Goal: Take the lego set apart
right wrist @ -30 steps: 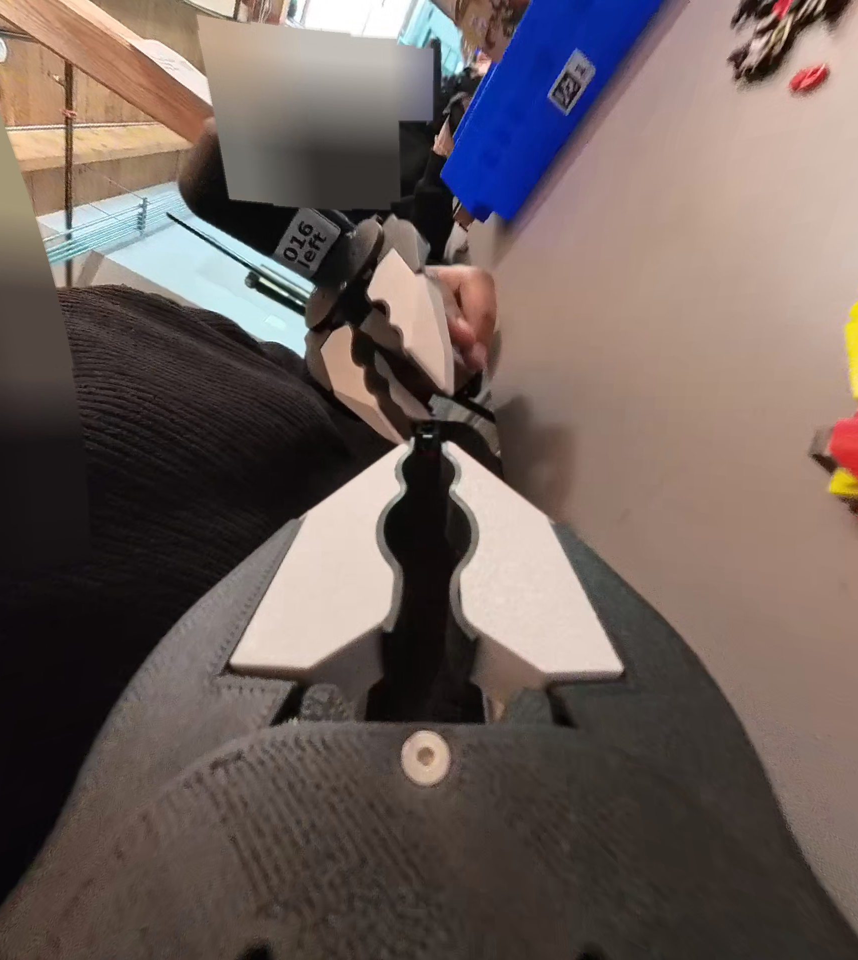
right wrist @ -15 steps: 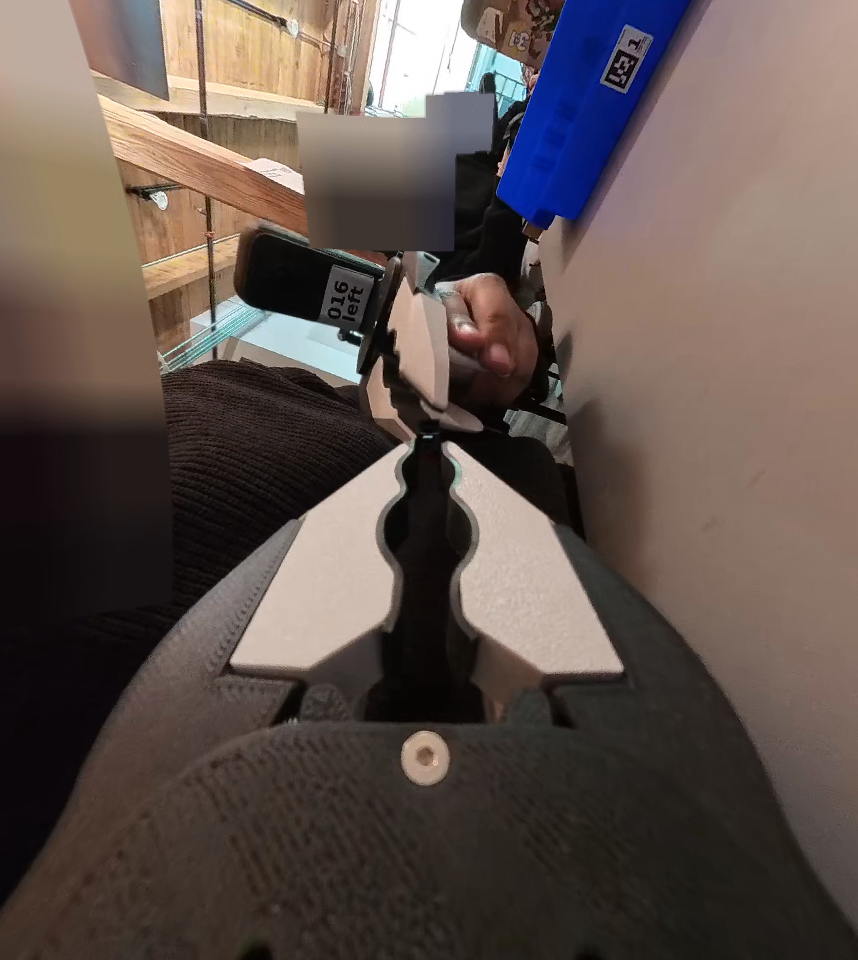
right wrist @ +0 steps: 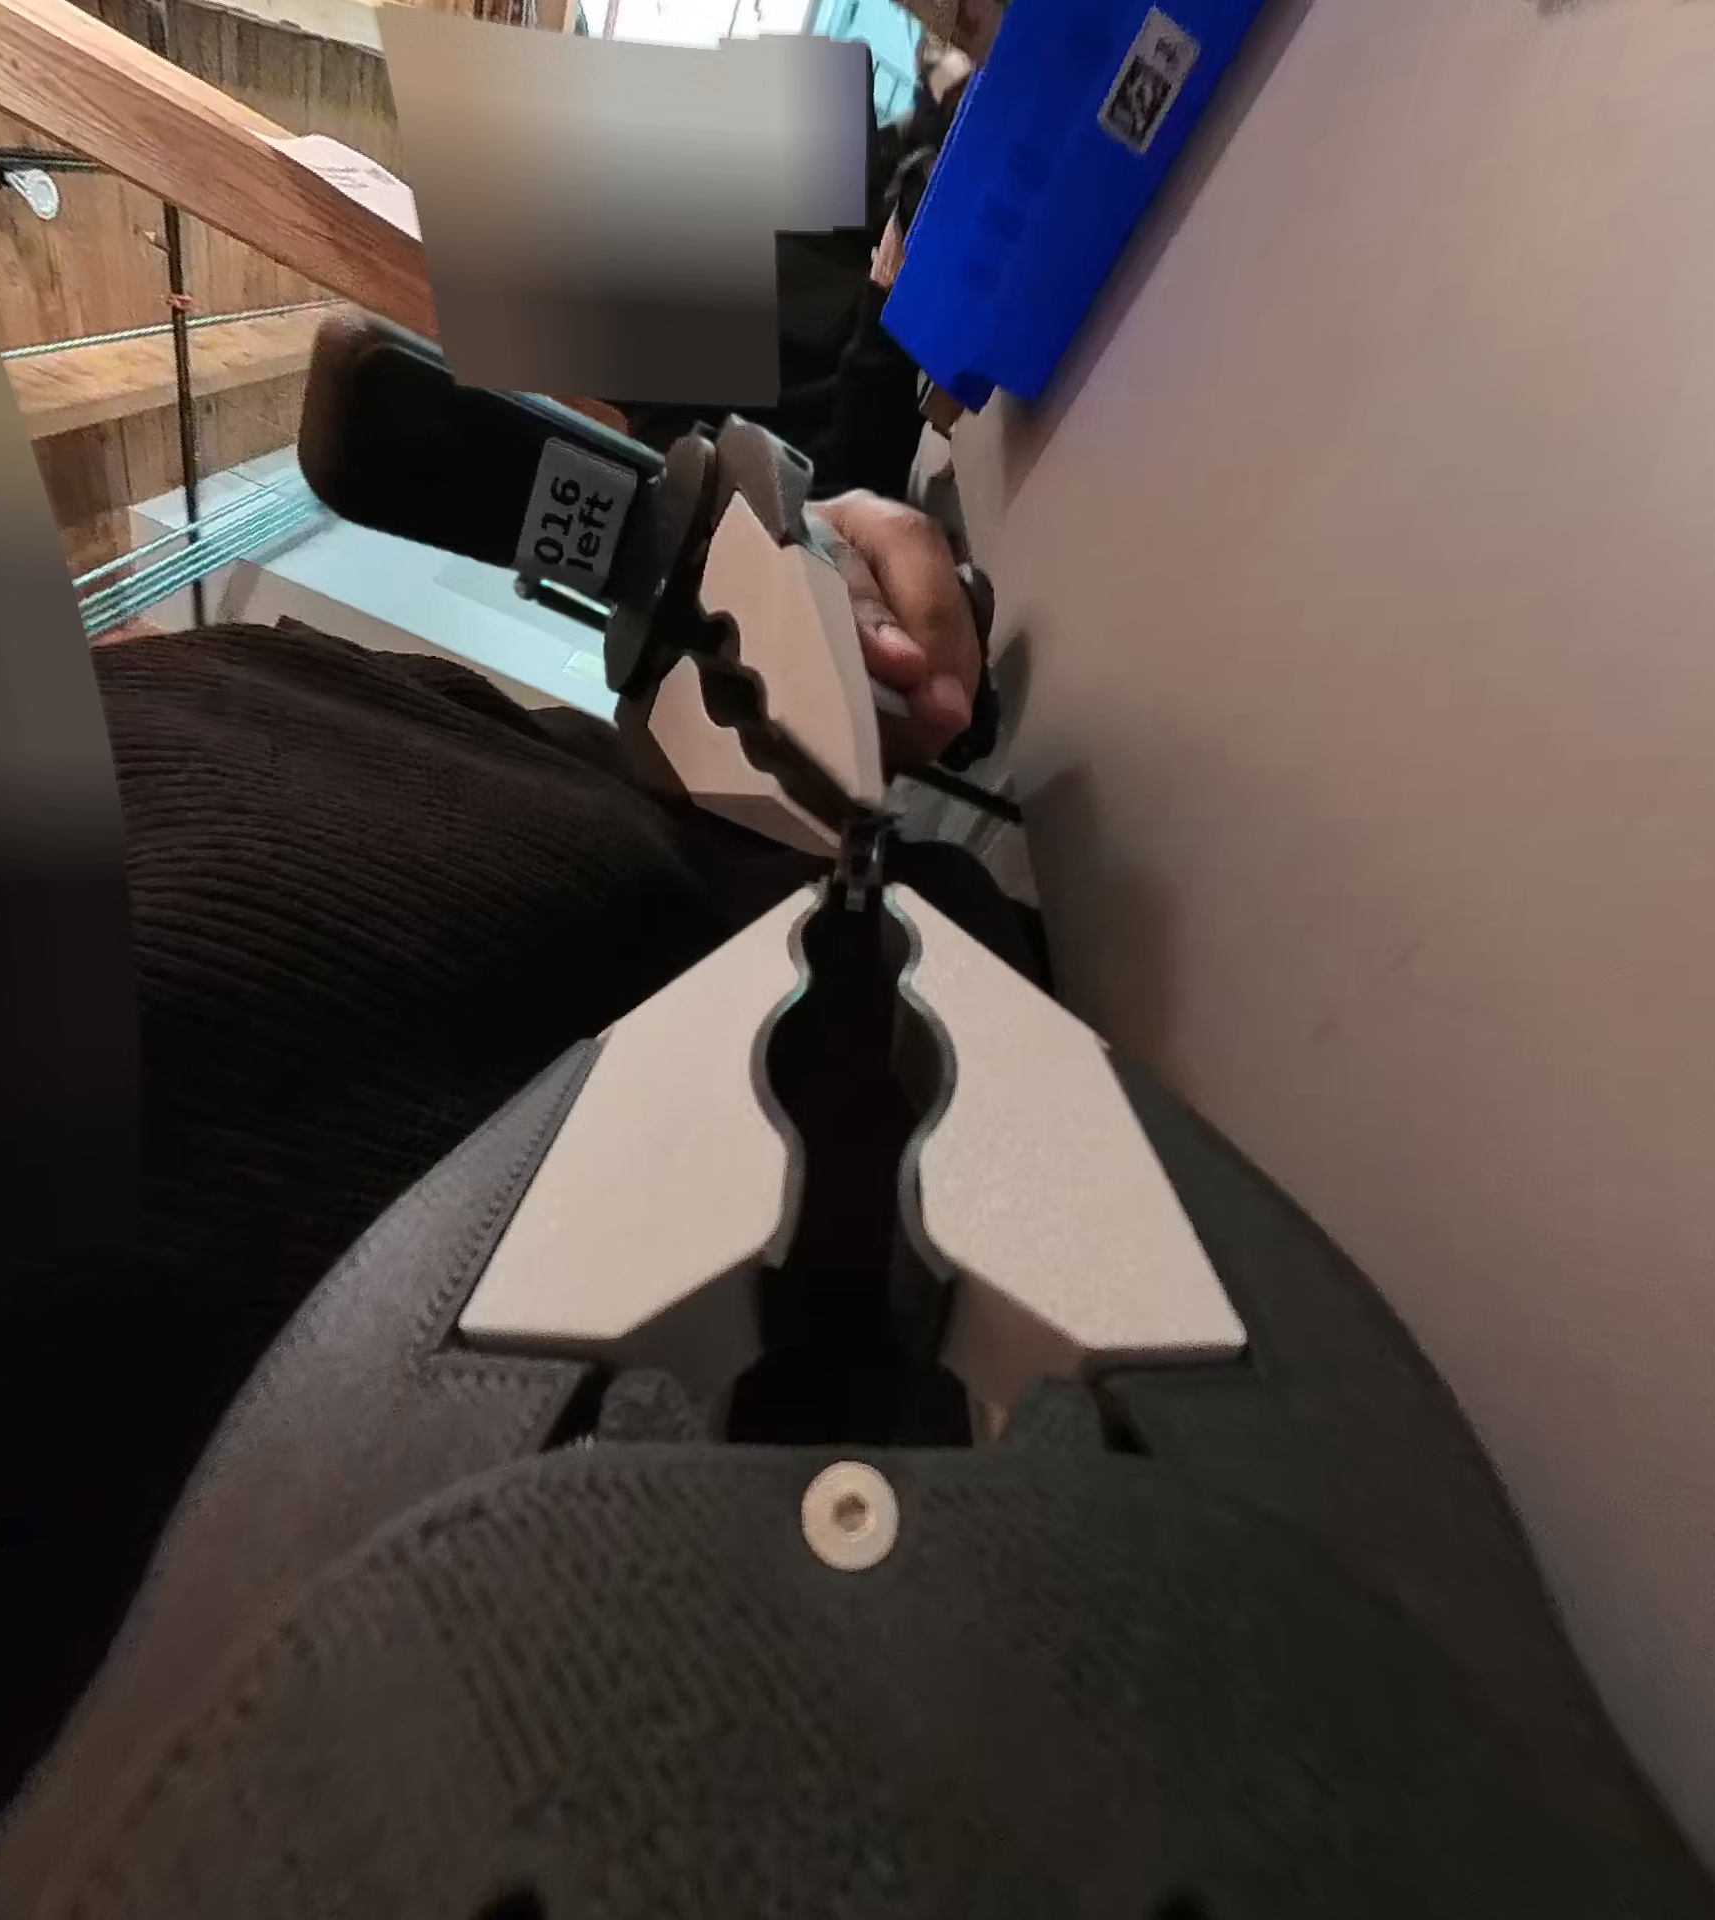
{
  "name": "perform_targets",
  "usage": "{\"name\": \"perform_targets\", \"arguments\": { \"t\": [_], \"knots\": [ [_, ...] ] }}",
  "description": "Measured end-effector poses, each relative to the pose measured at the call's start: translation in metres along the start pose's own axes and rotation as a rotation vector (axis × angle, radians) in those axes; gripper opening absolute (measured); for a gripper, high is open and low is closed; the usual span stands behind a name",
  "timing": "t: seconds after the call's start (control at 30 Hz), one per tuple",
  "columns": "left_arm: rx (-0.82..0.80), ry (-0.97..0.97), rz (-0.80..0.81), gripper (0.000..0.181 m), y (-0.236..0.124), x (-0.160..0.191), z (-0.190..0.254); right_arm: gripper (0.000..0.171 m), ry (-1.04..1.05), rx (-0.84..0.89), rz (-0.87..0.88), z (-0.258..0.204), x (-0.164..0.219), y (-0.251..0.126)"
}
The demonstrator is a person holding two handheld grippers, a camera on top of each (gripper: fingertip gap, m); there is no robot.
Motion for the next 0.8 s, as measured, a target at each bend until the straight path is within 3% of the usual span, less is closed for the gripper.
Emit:
{"name": "perform_targets", "arguments": {
  "t": [0.07,0.17,0.27,0.53,0.6,0.67,0.8],
  "knots": [
    [-0.037,-0.034,-0.011,0.002,0.000,0.002,-0.011,0.032,-0.078,0.025,0.012,-0.003,-0.007,-0.003],
    [-0.041,-0.128,-0.021,0.002,-0.002,0.003,-0.020,0.029,-0.251,0.083,0.028,-0.011,-0.021,-0.011],
    [0.000,-0.247,-0.011,0.002,-0.003,-0.003,-0.022,0.040,-0.520,0.223,0.018,-0.016,-0.036,-0.016],
    [0.240,-0.587,-0.009,0.000,-0.009,-0.015,-0.012,0.034,-1.239,0.483,-0.336,-0.020,-0.019,-0.005],
    [0.243,-0.591,-0.002,0.000,-0.010,-0.016,-0.011,0.035,-1.236,0.508,-0.342,-0.014,-0.018,-0.006],
    [0.253,-0.584,0.003,0.000,-0.011,-0.017,-0.009,0.035,-1.106,0.464,-0.333,-0.006,-0.013,-0.005],
    [0.257,-0.552,0.030,0.000,-0.014,-0.020,-0.007,0.040,-0.705,0.193,-0.069,-0.026,-0.026,-0.003]
  ]
}}
Point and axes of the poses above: each gripper's, where its closed fingertips meet, y out along the fingers, x out of its underside, z = x × y across the jaws, the point moved 1 cm from there along -y, back along the fingers, and after that the axes turned 15 degrees about -x, right-handed, at the moved point
